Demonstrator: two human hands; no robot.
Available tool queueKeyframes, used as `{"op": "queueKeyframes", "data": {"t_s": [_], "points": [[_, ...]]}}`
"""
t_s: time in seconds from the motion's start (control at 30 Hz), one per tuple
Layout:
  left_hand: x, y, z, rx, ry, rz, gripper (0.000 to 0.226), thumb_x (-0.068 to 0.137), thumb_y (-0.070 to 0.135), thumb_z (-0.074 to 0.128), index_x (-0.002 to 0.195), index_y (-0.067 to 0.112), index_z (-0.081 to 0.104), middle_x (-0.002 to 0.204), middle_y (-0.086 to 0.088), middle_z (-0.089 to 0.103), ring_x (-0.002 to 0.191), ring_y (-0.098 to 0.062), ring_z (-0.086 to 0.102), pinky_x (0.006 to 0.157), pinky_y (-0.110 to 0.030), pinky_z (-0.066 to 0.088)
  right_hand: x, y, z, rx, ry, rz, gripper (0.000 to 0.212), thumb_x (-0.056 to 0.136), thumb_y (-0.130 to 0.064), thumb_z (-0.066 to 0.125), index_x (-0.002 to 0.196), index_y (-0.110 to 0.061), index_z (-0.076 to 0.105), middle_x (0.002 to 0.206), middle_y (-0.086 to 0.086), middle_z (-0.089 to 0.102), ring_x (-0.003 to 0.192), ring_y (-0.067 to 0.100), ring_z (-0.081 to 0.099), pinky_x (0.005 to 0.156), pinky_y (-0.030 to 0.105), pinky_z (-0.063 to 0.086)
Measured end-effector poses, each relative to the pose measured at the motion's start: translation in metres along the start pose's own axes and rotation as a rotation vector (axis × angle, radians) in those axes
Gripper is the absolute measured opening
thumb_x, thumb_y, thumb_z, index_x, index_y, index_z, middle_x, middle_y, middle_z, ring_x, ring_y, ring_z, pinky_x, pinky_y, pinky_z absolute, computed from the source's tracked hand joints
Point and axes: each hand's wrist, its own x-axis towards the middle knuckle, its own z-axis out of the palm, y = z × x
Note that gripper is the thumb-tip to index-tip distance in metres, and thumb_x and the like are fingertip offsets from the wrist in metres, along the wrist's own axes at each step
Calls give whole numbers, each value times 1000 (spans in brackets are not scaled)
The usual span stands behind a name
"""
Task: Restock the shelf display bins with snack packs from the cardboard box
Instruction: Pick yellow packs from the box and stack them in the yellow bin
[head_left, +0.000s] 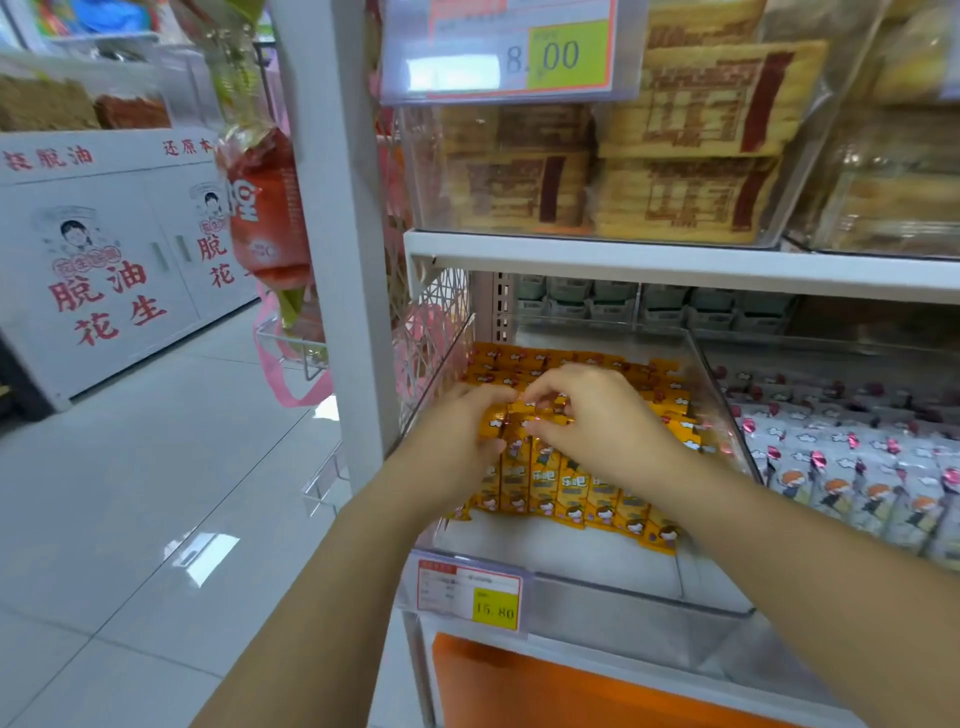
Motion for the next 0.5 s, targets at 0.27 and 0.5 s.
{"op": "queueKeyframes", "data": {"t_s": [0.27, 0.5], "points": [[-70, -2, -27, -377, 47, -108, 31, 92, 4, 57, 102, 34, 61, 98, 10, 65, 88, -4, 65, 82, -22, 53, -3, -24, 43, 220, -554, -45, 33, 90, 0, 51, 116, -14, 65, 109, 6, 68, 88, 11, 60, 65, 12, 43], [-83, -12, -30, -453, 91, -156, 26, 93, 3, 54, 95, 28, 63, 81, 2, 72, 73, -6, 66, 71, -16, 52, 6, -23, 56, 282, -607, 88, 45, 93, 9, 33, 134, -1, 48, 127, 19, 57, 94, 28, 58, 60, 22, 45]]}}
